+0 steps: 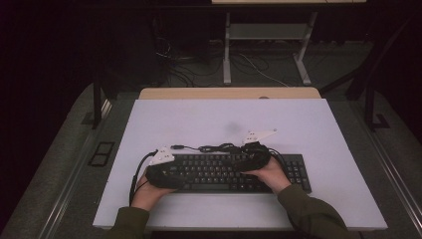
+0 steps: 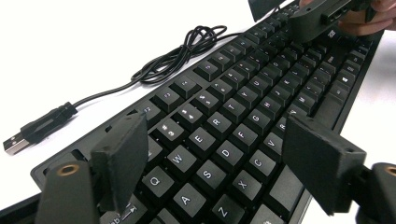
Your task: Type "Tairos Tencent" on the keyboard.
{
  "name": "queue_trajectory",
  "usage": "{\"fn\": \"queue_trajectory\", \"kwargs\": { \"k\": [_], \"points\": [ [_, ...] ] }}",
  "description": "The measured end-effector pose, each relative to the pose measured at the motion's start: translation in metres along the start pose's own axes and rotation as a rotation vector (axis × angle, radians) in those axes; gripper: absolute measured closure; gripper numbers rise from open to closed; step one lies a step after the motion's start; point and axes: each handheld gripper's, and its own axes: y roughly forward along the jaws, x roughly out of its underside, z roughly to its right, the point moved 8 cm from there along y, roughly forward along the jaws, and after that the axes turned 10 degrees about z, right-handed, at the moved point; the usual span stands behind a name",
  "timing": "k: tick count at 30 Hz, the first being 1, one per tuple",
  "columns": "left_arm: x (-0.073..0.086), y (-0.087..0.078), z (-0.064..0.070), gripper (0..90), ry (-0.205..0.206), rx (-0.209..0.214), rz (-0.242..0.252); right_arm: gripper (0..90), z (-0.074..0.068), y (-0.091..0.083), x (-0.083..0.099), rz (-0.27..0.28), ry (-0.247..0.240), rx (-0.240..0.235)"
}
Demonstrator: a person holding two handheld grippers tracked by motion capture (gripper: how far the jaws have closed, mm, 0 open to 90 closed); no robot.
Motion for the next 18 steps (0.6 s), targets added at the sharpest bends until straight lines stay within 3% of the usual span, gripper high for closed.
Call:
{"fn": "queue_trajectory", "kwargs": {
  "k": [9, 18],
  "points": [
    [-0.005, 0.004, 0.000, 33.5, -0.005, 0.016, 0.003, 31.9, 0.002, -0.001, 0.000, 0.013, 0.005, 0.014],
    [-0.008, 0.013, 0.000, 51.1, -0.012, 0.036, -0.001, 30.2, 0.003, 0.000, 0.001, 0.017, 0.005, 0.024]
  ]
}}
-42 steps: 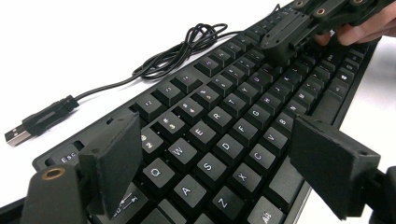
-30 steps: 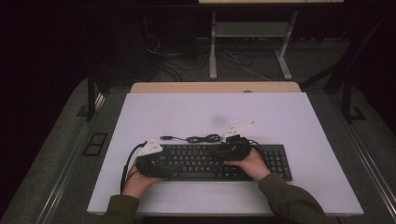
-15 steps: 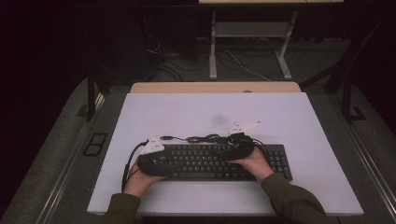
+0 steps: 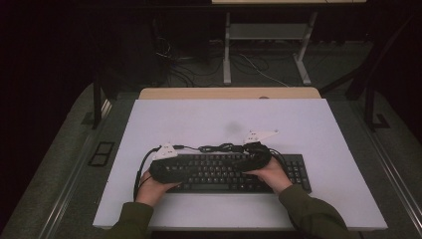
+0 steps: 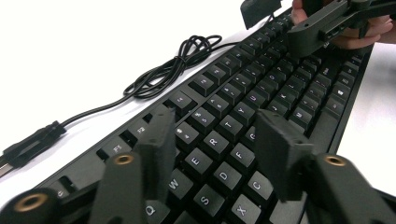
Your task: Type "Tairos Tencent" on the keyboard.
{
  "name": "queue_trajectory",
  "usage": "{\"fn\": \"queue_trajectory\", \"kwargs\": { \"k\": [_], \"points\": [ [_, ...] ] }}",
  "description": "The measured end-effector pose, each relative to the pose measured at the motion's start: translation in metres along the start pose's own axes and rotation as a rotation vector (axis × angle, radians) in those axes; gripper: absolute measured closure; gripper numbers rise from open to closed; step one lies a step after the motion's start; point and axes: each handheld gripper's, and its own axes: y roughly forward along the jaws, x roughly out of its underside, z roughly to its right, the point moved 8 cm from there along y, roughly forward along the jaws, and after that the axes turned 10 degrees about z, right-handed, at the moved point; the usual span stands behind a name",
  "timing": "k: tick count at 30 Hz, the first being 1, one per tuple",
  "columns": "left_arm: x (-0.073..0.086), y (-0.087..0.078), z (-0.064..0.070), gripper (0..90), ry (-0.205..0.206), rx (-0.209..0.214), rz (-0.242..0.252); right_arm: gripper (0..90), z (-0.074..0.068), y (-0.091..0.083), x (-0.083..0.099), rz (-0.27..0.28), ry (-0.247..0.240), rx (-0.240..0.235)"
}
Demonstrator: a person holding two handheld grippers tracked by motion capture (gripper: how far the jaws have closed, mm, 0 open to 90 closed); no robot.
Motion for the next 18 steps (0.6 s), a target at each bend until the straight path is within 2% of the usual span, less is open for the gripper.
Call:
{"fn": "queue_trajectory", "kwargs": {
  "k": [5, 7, 10, 11, 14, 18],
  "points": [
    [0.000, 0.007, 0.001, 63.5, 0.018, 0.005, -0.012, 29.9, 0.001, 0.000, 0.000, 0.000, -0.003, 0.003],
    [-0.001, 0.009, 0.002, 68.9, 0.013, 0.010, -0.015, 29.9, 0.001, 0.000, 0.000, 0.001, -0.003, 0.004],
    [-0.001, 0.012, 0.002, 81.2, 0.011, 0.022, -0.030, 29.8, 0.001, 0.000, 0.000, 0.001, 0.000, 0.005],
    [-0.001, 0.013, 0.002, 81.2, 0.010, 0.025, -0.033, 29.8, 0.001, 0.000, 0.000, 0.001, 0.000, 0.005],
    [-0.002, 0.015, 0.002, 88.7, 0.001, 0.030, -0.045, 29.8, 0.001, 0.000, 0.000, 0.002, -0.002, 0.009],
    [0.000, 0.017, 0.002, 88.8, 0.003, 0.031, -0.071, 29.8, 0.001, 0.000, 0.000, 0.003, -0.003, 0.010]
  ]
}}
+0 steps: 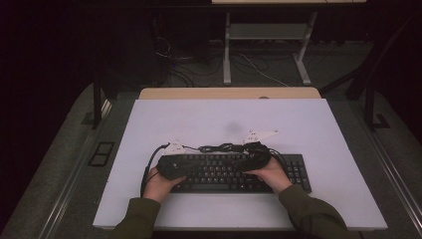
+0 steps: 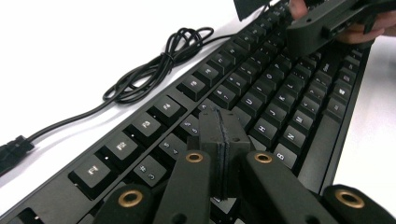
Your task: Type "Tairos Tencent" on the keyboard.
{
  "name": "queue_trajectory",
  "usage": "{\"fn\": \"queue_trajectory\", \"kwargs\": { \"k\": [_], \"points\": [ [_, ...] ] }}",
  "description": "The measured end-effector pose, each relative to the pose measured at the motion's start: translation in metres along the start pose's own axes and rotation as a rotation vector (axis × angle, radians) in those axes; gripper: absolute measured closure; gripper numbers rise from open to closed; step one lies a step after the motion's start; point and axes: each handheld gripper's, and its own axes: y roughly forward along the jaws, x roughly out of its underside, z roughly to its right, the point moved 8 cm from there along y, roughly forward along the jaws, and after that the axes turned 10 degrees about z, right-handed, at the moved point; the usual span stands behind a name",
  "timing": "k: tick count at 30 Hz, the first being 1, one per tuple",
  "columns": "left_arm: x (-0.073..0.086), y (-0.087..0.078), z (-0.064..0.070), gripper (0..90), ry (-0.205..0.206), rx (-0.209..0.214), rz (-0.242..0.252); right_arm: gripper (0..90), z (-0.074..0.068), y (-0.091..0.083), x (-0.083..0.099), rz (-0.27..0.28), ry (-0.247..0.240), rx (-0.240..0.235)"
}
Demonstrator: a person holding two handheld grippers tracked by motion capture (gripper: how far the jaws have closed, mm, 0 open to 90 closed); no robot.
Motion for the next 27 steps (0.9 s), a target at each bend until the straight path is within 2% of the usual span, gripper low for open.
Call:
{"fn": "queue_trajectory", "kwargs": {
  "k": [27],
  "points": [
    [0.0080, 0.0073, -0.0014, 88.8, -0.003, -0.011, -0.035, 29.8, -0.0001, -0.0007, -0.0005, 0.002, -0.008, 0.005]
  ]
}}
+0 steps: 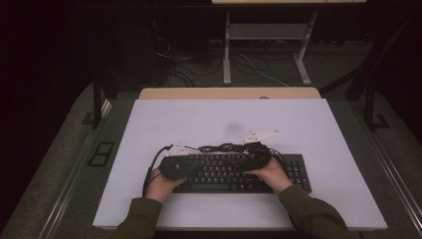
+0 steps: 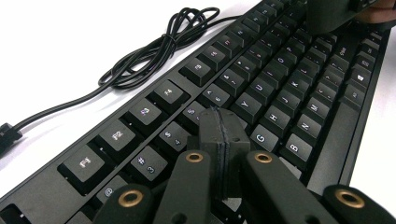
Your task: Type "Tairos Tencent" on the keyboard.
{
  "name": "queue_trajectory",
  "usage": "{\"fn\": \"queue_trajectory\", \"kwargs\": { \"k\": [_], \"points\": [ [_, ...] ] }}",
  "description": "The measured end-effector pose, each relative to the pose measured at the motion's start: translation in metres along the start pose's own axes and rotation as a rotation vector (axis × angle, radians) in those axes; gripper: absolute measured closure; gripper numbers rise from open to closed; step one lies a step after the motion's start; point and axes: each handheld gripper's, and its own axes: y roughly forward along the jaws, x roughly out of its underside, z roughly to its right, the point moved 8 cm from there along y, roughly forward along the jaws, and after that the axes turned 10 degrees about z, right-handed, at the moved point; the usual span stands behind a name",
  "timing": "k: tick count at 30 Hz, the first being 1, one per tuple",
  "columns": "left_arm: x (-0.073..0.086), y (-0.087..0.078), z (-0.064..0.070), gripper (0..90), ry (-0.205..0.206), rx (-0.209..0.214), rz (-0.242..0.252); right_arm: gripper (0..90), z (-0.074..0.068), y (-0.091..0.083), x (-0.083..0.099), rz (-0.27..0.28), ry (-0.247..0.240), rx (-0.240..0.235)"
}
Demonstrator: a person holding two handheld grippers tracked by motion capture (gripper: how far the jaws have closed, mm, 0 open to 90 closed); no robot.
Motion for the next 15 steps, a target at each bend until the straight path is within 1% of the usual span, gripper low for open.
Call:
{"fn": "queue_trajectory", "kwargs": {
  "k": [8, 14, 15],
  "points": [
    [-0.0009, -0.0009, -0.0001, 88.8, -0.001, -0.004, 0.000, 29.8, -0.0006, -0.0001, -0.0005, 0.002, 0.006, 0.000],
    [-0.0029, -0.0028, -0.0008, 88.8, 0.009, -0.009, 0.007, 29.8, -0.0009, 0.0000, -0.0005, 0.002, 0.005, 0.000],
    [-0.0030, -0.0030, -0.0008, 88.8, 0.002, -0.010, 0.010, 29.8, -0.0011, 0.0000, -0.0006, 0.003, 0.005, -0.002]
  ]
}}
